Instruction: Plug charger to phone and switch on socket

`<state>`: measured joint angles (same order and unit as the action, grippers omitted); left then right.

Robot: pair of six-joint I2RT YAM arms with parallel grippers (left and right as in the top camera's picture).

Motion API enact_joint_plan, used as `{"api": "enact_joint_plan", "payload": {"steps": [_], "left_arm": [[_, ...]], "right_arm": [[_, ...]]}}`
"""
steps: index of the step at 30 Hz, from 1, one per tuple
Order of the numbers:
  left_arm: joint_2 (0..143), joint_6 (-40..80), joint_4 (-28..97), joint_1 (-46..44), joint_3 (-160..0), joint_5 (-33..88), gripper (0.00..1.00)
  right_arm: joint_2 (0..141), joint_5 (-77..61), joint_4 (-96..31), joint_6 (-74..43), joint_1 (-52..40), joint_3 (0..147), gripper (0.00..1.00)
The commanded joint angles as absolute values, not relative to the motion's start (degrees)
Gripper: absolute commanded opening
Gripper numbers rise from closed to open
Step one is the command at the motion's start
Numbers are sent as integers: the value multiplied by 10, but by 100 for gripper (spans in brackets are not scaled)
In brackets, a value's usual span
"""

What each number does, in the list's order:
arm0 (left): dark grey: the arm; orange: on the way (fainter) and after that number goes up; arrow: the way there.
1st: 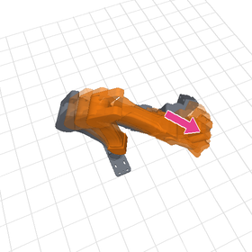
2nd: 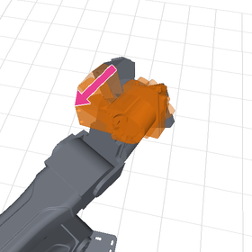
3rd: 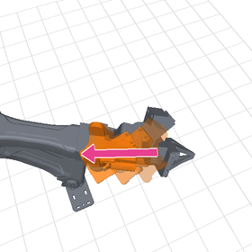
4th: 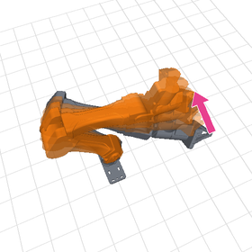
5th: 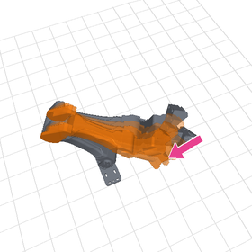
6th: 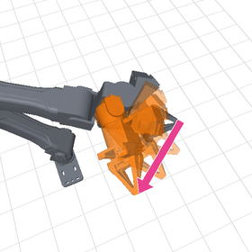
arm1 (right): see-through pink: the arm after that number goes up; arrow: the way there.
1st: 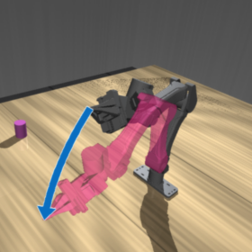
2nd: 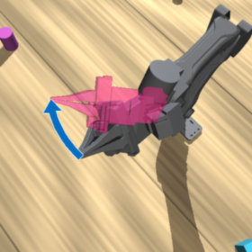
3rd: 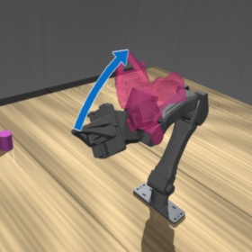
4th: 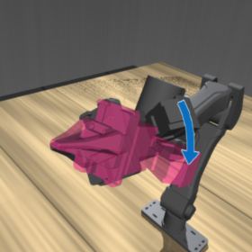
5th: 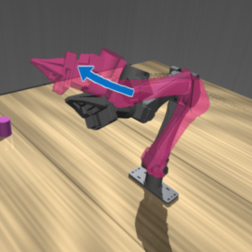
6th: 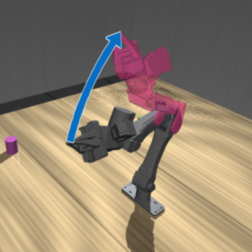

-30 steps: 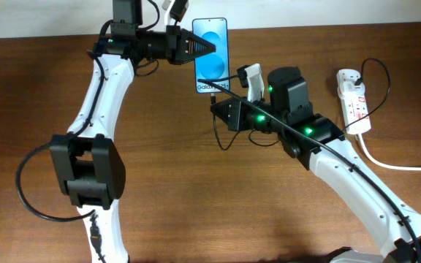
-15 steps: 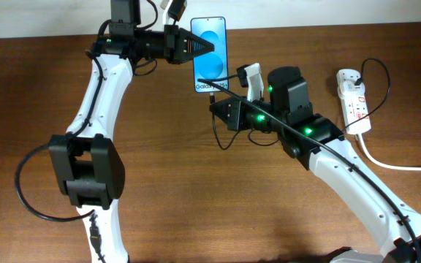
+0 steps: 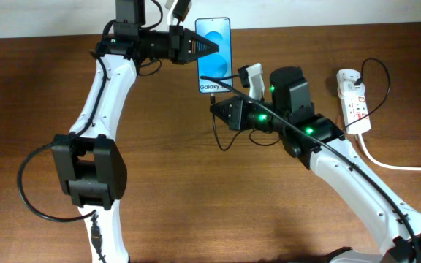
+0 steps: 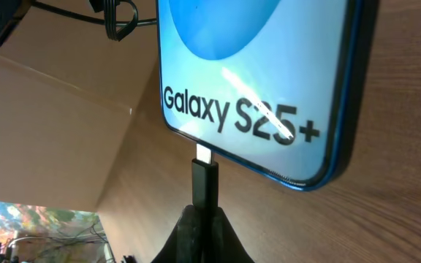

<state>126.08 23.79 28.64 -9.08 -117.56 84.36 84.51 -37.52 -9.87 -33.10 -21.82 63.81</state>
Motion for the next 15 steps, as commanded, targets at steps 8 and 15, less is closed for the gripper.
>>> {"api": "enact_joint_plan", "payload": {"steps": [8,15], "left_arm": [[1257,237,292,-103,-1181,877,0],[1257,256,292,-103,-1181,877,0]], "right_arm": [[844,-340,-81,-335,-185,651,4],[844,-340,-92,-335,-181,650,4]]}}
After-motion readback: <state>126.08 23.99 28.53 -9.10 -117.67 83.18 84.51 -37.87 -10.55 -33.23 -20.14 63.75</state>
